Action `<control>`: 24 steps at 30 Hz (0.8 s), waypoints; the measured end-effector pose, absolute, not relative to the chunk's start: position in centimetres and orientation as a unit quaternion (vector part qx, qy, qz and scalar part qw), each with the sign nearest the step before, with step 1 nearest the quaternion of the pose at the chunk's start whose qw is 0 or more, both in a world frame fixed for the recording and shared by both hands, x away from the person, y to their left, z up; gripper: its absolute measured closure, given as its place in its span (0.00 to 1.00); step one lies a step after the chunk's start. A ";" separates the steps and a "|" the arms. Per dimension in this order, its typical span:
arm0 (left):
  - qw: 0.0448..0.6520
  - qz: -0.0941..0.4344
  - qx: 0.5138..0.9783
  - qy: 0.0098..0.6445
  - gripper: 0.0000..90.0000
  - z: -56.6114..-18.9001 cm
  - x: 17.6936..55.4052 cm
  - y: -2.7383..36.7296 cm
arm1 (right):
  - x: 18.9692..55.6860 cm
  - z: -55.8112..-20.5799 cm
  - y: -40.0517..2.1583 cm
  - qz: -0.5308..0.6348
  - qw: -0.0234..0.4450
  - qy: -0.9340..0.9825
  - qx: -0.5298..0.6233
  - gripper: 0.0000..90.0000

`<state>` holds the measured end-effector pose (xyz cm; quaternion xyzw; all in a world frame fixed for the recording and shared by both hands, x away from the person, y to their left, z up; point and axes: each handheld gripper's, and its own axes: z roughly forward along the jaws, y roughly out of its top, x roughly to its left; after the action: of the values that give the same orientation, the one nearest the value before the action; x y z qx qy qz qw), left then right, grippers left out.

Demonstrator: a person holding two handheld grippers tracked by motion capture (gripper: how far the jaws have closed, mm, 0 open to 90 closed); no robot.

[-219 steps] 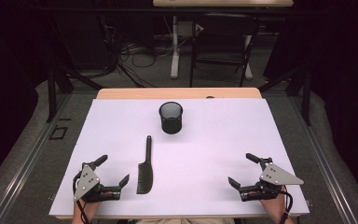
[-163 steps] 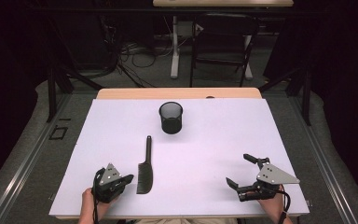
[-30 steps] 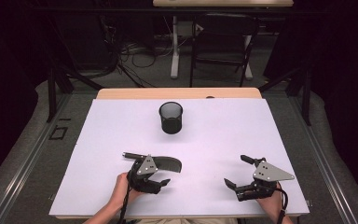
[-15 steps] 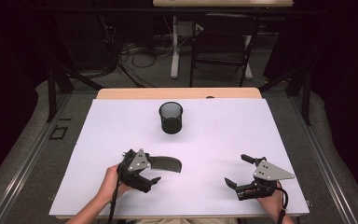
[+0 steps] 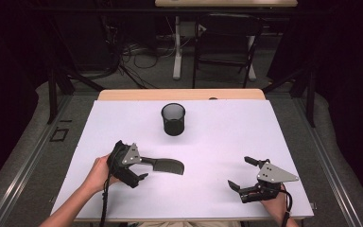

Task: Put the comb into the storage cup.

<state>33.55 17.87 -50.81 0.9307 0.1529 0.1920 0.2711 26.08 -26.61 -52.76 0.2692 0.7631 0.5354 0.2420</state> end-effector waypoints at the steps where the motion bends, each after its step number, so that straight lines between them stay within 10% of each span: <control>1: 0.271 0.192 0.931 0.153 0.00 -50.8 33.5 17.9 | 26.1 -52.8 -26.6 0.535 0.242 0.763 0.269 0.01; 24: 0.151 0.194 0.968 0.050 0.00 -50.3 37.3 16.5 | 26.1 -52.8 -26.6 0.536 0.236 0.765 0.267 0.01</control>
<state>37.30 16.45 -50.25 0.9681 0.0502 0.1936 0.1507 26.11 -26.56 -52.84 0.2669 0.7654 0.5359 0.2362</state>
